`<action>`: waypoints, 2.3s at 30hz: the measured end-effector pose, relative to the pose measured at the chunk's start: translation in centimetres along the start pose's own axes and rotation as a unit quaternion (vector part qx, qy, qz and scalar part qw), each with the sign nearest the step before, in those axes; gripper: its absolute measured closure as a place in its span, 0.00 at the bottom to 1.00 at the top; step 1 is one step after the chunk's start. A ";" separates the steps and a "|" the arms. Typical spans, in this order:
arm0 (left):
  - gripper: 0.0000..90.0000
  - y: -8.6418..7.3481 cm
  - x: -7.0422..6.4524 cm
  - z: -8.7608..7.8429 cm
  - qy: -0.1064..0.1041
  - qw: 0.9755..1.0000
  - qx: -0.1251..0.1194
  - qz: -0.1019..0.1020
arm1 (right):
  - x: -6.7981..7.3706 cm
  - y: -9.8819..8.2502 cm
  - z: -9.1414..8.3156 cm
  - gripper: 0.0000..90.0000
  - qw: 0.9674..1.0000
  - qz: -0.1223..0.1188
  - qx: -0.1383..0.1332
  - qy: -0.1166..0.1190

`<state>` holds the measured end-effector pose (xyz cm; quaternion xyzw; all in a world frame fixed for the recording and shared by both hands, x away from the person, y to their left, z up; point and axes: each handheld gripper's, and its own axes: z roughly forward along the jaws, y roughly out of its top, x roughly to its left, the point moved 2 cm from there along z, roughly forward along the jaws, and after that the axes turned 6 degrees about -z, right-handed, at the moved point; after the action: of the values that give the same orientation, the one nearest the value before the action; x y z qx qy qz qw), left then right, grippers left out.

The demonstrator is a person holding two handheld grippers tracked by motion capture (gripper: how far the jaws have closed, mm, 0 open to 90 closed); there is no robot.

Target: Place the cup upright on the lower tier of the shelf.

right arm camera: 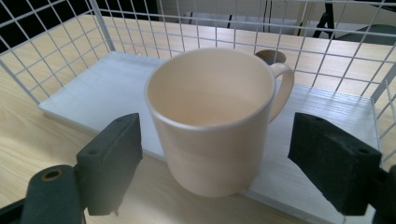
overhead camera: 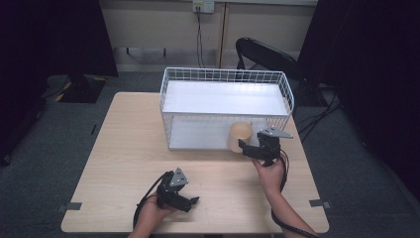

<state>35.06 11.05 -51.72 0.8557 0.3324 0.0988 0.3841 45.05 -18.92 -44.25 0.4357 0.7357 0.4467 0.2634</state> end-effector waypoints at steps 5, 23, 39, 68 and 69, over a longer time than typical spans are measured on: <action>0.07 0.0 0.0 0.0 0.001 1.000 0.000 -0.001 | 0.5 -0.3 0.9 0.18 1.000 -0.008 0.015 -0.010; 0.07 0.0 0.0 0.0 0.002 1.000 0.000 -0.001 | 1.0 -0.3 2.6 0.24 0.999 -0.017 0.022 -0.032; 0.07 0.0 0.0 0.0 0.001 1.000 0.000 -0.001 | 0.9 -0.3 3.2 0.49 0.999 -0.018 0.022 -0.029; 0.07 0.0 0.0 0.0 0.002 1.000 0.000 -0.001 | 0.8 -1.2 2.2 0.15 0.999 -0.038 0.033 0.004; 0.07 0.0 0.0 0.0 0.001 1.000 0.000 -0.001 | 0.7 -1.2 2.2 0.14 0.999 -0.038 0.034 0.003</action>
<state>35.04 11.01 -51.72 0.8551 0.3339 0.0997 0.3839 45.93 -17.61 -46.32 0.4151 0.7671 0.4124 0.2631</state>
